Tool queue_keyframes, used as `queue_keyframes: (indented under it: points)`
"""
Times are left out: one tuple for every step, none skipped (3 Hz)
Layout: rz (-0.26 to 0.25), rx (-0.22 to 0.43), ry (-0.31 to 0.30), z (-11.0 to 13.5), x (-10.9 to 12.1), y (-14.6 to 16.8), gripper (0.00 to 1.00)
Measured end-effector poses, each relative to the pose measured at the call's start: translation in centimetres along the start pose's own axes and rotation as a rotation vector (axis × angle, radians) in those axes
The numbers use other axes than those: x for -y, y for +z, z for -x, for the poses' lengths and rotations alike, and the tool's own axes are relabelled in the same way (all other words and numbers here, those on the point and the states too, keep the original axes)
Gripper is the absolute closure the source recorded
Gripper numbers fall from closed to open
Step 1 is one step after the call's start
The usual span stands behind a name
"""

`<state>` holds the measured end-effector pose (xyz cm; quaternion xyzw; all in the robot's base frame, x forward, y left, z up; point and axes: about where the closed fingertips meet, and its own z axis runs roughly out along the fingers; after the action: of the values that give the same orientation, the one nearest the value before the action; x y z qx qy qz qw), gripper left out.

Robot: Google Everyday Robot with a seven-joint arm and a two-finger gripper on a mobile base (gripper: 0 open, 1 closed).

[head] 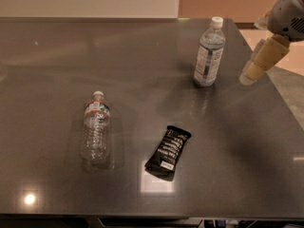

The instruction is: Move blue plastic bottle near water bottle

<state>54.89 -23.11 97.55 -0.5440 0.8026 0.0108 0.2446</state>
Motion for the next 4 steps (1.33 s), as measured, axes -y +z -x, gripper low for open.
queue_keyframes:
  points:
    - [-0.013, 0.063, 0.044, 0.6, 2.8, 2.5, 0.0]
    - [-0.027, 0.127, 0.086, 1.4, 4.5, 4.6, 0.0]
    - [-0.049, 0.184, 0.134, 2.3, 6.2, 6.5, 0.0]
    - [-0.051, 0.233, 0.173, 3.6, 7.2, 8.0, 0.0]
